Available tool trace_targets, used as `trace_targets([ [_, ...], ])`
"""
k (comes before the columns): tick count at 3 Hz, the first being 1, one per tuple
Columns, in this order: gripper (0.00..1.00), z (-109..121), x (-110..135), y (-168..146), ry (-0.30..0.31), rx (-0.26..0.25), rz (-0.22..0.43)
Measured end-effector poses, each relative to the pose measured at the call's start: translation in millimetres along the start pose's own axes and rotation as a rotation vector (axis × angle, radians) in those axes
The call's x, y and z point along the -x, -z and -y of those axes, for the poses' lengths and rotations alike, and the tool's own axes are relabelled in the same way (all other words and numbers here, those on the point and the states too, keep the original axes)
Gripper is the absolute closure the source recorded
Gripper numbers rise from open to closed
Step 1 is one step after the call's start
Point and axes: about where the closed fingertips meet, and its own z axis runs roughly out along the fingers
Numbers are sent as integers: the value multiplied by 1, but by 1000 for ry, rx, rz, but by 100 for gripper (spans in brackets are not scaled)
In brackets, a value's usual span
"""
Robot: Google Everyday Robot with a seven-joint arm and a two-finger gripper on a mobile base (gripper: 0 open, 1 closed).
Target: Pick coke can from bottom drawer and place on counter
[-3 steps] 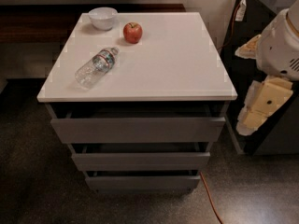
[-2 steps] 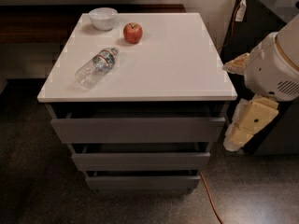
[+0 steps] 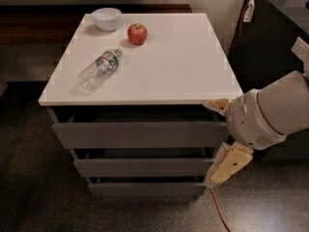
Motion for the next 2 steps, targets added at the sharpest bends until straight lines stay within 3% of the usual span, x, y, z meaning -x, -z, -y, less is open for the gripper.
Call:
trace_targets([
  [1,0,-10,-8,-40,20,17,90],
  [2,0,-25,-15,-79,33,47,129],
])
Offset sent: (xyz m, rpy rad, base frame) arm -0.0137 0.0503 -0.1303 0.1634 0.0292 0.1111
